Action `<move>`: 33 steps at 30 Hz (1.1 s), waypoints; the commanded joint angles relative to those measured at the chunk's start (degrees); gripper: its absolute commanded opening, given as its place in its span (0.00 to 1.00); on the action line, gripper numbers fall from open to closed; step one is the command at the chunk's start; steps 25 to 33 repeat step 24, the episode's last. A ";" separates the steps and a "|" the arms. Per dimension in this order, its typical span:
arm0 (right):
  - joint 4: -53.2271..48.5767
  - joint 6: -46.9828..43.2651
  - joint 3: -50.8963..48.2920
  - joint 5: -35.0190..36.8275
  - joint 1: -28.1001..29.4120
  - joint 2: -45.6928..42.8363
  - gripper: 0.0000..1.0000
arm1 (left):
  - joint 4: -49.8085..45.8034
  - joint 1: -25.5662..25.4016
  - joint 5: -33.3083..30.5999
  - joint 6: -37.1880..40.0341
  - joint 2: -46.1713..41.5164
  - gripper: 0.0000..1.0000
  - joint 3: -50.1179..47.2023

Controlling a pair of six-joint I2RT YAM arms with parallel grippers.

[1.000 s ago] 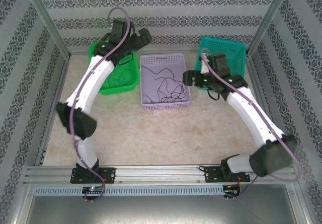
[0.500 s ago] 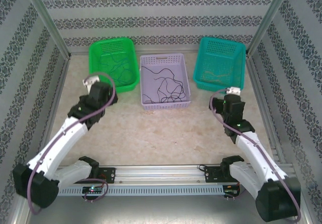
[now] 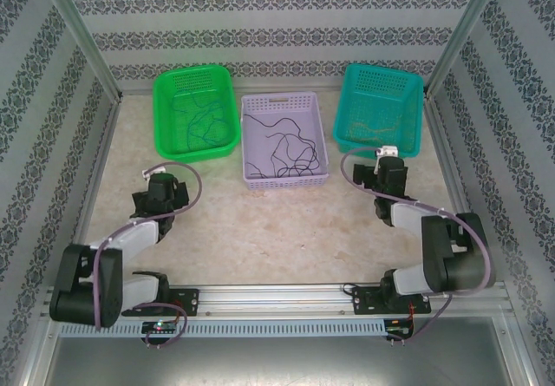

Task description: Untangle the cables

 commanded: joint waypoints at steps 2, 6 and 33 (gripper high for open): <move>18.75 -1.63 -3.40 -6.09 -1.85 3.82 0.98 | 21.98 3.47 9.05 2.72 5.49 0.99 1.01; 21.86 -2.54 -4.35 -2.52 -0.22 4.58 0.98 | 40.24 3.69 12.64 6.47 12.68 1.00 -3.78; 22.09 -2.27 -4.75 -3.84 -0.87 4.25 0.98 | 34.10 1.87 15.02 10.05 18.00 0.99 1.92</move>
